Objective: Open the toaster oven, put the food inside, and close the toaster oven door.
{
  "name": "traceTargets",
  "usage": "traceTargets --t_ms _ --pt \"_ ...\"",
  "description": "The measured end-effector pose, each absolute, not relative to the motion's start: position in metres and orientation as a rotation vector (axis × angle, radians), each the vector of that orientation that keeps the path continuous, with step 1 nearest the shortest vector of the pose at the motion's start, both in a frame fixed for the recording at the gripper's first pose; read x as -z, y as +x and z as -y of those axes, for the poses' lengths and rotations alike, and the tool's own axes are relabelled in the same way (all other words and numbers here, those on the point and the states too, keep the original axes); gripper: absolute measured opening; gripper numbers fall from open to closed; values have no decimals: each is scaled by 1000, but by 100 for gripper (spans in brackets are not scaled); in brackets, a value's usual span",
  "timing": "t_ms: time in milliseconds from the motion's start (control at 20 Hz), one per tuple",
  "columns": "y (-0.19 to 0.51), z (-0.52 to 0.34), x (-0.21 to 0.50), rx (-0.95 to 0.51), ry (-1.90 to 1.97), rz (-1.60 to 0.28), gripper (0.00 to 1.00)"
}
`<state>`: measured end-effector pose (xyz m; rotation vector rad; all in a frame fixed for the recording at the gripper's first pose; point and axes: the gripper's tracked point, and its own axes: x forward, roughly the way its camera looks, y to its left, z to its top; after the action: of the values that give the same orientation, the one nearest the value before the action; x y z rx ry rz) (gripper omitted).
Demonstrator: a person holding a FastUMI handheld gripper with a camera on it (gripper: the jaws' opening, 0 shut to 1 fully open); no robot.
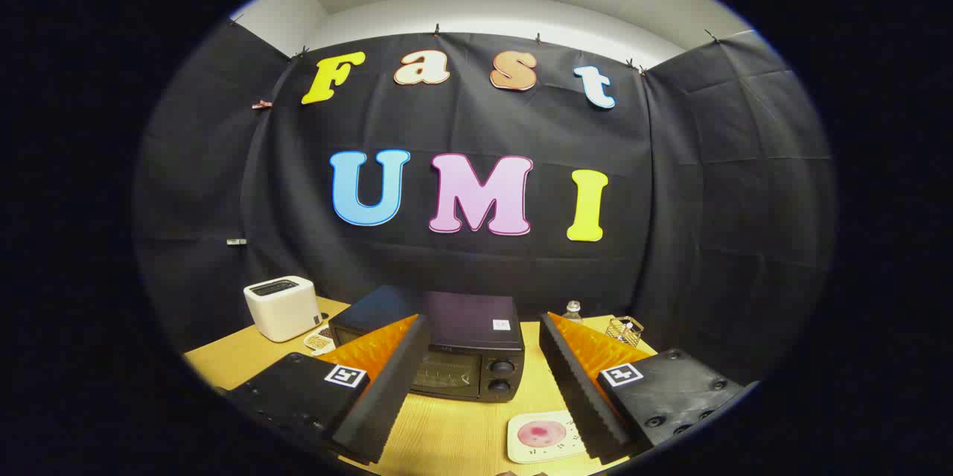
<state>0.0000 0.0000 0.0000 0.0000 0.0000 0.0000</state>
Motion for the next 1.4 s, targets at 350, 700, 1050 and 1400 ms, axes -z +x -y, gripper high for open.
traceTargets --t_ms 350,700,1050,1400 --pt "0 -9 3 -3 12 -5 98" --pt "0 -23 8 -33 3 -18 98" --pt "11 -33 18 -40 32 -55 98" --pt "39 -54 36 -53 41 -112 98"
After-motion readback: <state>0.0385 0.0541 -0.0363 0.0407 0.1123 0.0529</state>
